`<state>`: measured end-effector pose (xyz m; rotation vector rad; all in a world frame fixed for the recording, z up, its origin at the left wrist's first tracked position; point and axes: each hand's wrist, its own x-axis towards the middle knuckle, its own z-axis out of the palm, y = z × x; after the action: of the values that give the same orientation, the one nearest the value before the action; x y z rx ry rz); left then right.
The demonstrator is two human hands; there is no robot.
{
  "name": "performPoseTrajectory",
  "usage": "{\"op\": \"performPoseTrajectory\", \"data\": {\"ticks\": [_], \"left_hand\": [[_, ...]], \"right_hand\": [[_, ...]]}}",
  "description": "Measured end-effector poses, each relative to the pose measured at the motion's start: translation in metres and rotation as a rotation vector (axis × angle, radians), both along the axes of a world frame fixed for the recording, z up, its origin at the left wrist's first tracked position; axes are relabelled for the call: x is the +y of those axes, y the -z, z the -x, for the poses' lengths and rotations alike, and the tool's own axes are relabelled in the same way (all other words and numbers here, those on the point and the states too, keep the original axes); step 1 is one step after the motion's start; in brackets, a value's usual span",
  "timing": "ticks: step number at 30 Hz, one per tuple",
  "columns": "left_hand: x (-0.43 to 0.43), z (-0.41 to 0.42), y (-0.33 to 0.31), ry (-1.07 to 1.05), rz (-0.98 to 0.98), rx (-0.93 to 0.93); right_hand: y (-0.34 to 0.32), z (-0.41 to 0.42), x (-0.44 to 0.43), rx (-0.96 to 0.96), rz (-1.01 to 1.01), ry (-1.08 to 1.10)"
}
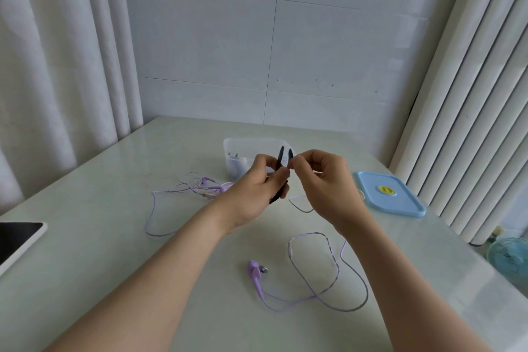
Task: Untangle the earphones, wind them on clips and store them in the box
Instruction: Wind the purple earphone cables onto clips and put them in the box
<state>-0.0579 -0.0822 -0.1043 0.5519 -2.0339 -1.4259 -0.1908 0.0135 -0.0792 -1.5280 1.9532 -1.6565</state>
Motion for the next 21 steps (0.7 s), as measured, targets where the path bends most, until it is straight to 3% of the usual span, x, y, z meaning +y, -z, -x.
{"op": "performPoseTrajectory", "data": {"ticks": [7, 14, 21], "left_hand": [[-0.003, 0.001, 0.008, -0.075, 0.128, -0.078], [-0.005, 0.000, 0.010, -0.045, 0.158, -0.095], [-0.001, -0.001, 0.002, 0.045, -0.188, 0.204]], "right_hand": [[0.004, 0.007, -0.004, 0.131, 0.000, 0.185], [0.001, 0.026, -0.001, 0.198, 0.181, 0.356], [0.012, 0.037, -0.006, 0.259, 0.063, 0.384]]}}
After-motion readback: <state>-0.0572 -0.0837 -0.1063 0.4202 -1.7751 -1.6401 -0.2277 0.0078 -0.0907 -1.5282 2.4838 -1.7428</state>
